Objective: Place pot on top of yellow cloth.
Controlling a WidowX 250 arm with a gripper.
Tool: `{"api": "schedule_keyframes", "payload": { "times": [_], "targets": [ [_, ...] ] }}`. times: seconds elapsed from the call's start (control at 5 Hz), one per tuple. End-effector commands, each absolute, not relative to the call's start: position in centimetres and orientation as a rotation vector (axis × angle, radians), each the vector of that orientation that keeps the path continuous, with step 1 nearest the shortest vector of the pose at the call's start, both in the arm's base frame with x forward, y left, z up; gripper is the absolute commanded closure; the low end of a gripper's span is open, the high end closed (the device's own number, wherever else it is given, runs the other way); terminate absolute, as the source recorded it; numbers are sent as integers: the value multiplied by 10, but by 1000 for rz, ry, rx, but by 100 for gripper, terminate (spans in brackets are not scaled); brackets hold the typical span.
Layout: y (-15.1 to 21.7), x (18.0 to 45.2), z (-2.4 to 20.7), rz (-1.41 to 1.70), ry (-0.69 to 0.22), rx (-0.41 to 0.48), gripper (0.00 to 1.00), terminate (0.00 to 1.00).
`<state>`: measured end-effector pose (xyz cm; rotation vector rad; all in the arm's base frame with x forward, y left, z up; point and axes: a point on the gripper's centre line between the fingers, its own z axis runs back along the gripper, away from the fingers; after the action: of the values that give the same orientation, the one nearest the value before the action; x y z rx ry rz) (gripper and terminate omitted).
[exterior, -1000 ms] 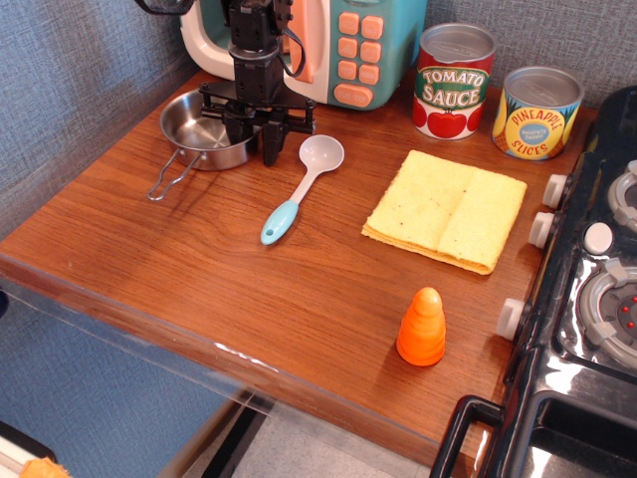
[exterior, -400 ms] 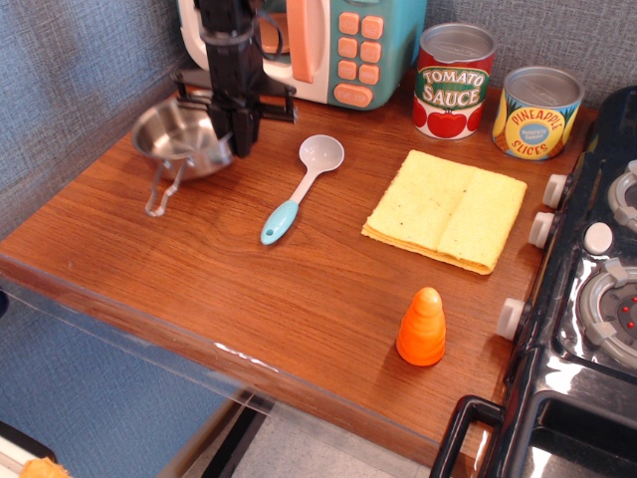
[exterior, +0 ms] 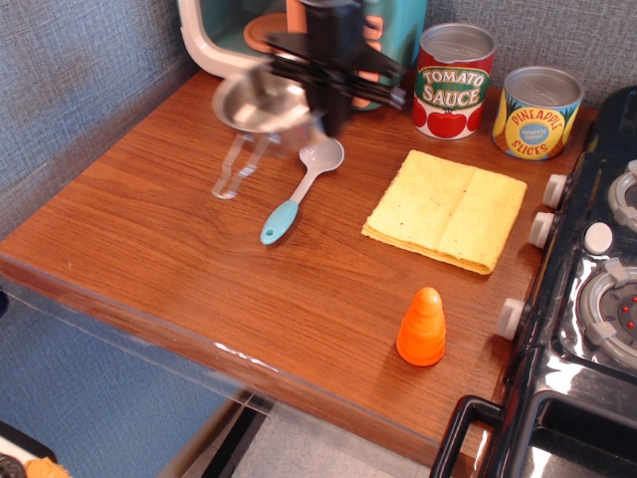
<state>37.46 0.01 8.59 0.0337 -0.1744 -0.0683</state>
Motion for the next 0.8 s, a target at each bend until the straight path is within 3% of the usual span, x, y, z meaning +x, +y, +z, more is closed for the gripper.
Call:
{"api": "schedule_keyframes", "payload": {
  "times": [0.0,0.2,0.6],
  "targets": [
    [-87,370,101,-274,-234,49,100,0],
    [-117,371,97,-338,-231,42,100,0],
    [-112,376,64,-283,-143,61,100,0]
  ]
}}
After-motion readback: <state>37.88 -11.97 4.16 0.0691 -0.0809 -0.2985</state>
